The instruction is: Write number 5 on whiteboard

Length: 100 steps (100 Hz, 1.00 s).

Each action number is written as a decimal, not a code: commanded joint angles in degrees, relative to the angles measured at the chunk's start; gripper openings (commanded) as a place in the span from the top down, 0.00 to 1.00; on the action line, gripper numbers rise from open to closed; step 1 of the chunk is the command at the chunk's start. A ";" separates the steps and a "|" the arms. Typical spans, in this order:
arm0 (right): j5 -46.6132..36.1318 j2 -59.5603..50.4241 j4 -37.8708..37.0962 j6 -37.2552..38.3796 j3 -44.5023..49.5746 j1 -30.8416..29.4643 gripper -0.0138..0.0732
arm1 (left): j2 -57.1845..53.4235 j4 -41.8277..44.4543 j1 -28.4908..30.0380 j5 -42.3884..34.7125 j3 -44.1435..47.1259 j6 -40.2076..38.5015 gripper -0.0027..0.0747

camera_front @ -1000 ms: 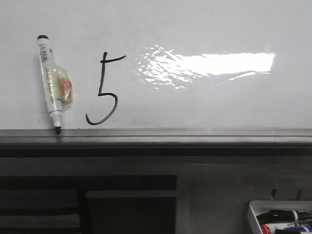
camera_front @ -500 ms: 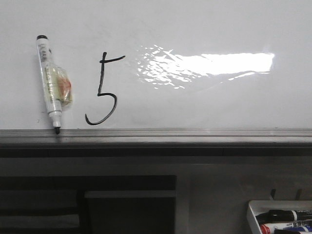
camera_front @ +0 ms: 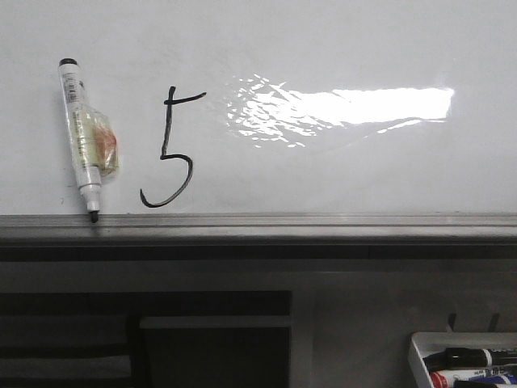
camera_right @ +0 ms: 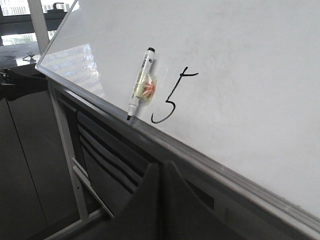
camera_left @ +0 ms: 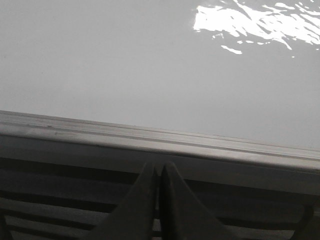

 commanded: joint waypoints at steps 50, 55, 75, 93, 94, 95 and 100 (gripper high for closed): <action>-4.27 0.49 -0.65 -0.43 -1.47 -0.41 0.91 | -1.61 -0.53 0.19 -3.44 0.94 0.29 0.99; -4.27 0.49 -0.65 -0.43 -1.47 -0.41 0.91 | -1.61 -0.53 0.19 -3.44 0.94 0.29 0.99; -4.27 0.49 -0.65 -0.43 -1.47 -0.41 0.91 | -1.61 -0.53 0.19 -3.44 0.94 0.29 0.99; -4.79 0.49 -2.56 0.61 -1.47 -2.24 0.91 | -1.61 -0.53 0.19 -3.44 0.94 0.29 0.99; -4.79 0.49 -3.07 1.11 -1.47 -2.70 0.91 | -1.61 -0.53 0.19 -3.44 0.94 0.29 0.99; -4.79 0.49 -3.07 1.28 -1.47 -2.94 0.91 | -1.61 -0.53 0.19 -3.44 0.94 0.29 0.99; -4.79 0.49 -5.67 3.55 -1.47 -5.01 0.91 | -1.61 -0.53 0.19 -3.44 0.94 0.29 0.99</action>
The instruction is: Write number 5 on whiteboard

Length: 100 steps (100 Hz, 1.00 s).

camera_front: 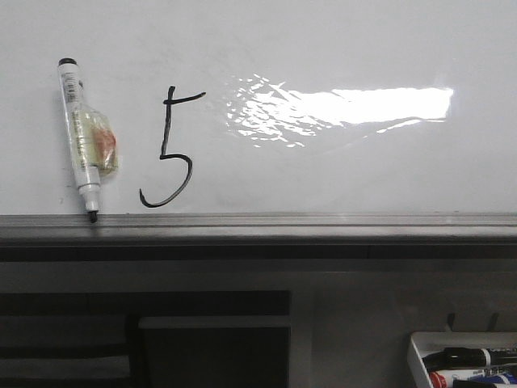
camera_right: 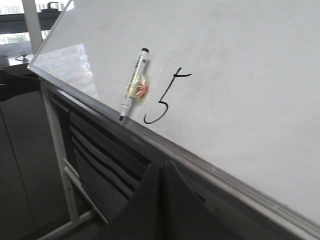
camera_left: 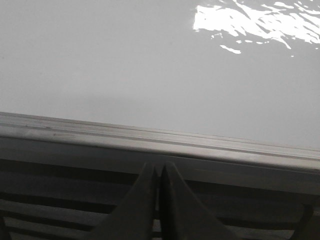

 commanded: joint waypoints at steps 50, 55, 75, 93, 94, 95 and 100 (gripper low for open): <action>-4.65 -1.74 -5.19 4.35 1.66 -39.74 0.91 | -1.61 -0.53 0.19 -3.44 0.94 0.01 0.99; -4.65 -3.55 -5.19 4.35 3.45 -42.23 0.91 | -1.61 -0.53 0.19 -3.44 0.94 0.01 0.99; 11.15 -10.51 -7.65 4.35 4.44 -47.39 0.91 | -1.61 -0.53 0.19 -3.44 0.94 0.01 0.99; 22.41 -11.94 -7.91 4.11 4.44 -47.39 0.91 | -1.61 -0.53 0.19 -3.44 0.94 0.01 0.99; 22.27 -11.94 -7.91 4.11 4.44 -47.39 0.91 | -1.61 -0.53 0.19 -3.44 0.94 0.01 0.99; 22.12 -11.94 -7.91 4.11 4.44 -47.39 0.91 | -1.61 -0.53 0.19 -3.44 0.94 0.01 0.99; 22.02 -11.94 -7.91 4.11 4.44 -47.39 0.91 | -1.61 -0.53 0.19 -3.44 0.94 0.01 0.99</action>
